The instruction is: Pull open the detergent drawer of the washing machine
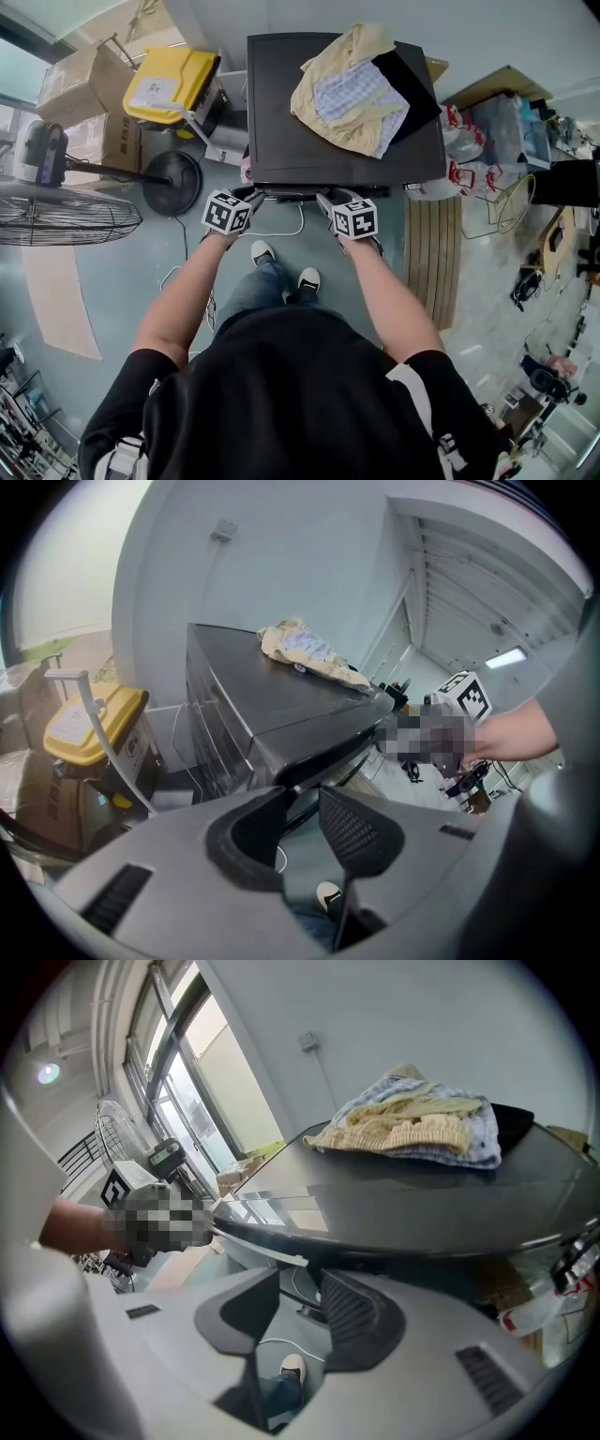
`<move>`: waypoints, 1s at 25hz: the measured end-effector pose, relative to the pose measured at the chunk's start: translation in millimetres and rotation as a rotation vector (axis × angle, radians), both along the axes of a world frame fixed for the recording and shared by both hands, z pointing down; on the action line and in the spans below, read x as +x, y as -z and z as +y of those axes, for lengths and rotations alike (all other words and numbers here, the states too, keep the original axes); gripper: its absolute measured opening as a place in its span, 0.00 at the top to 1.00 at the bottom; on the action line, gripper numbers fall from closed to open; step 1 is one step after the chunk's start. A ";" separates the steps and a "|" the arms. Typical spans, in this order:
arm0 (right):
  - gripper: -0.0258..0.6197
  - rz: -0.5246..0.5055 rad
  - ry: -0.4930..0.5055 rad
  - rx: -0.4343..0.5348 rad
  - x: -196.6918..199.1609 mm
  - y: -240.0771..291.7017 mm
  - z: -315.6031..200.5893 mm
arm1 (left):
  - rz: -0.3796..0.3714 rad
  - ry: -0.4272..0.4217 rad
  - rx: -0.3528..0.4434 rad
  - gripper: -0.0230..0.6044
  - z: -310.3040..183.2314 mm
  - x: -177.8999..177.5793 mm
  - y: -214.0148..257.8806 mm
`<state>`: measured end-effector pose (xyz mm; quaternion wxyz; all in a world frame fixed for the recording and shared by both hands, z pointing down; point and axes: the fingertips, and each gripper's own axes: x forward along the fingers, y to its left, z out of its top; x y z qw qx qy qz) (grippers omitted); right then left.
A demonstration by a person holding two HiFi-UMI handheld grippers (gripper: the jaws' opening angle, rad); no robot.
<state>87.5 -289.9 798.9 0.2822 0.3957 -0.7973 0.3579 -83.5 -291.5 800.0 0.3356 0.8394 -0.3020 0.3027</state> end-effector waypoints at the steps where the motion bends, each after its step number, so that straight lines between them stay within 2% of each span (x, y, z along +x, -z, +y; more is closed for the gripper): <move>1: 0.75 0.003 0.004 -0.001 -0.1 -0.2 -0.2 | -0.001 -0.002 0.000 0.78 -0.1 -0.1 -0.2; 25: 0.79 0.011 0.063 -0.012 4.3 0.1 13.7 | -0.002 -0.009 -0.056 0.79 14.5 2.4 0.3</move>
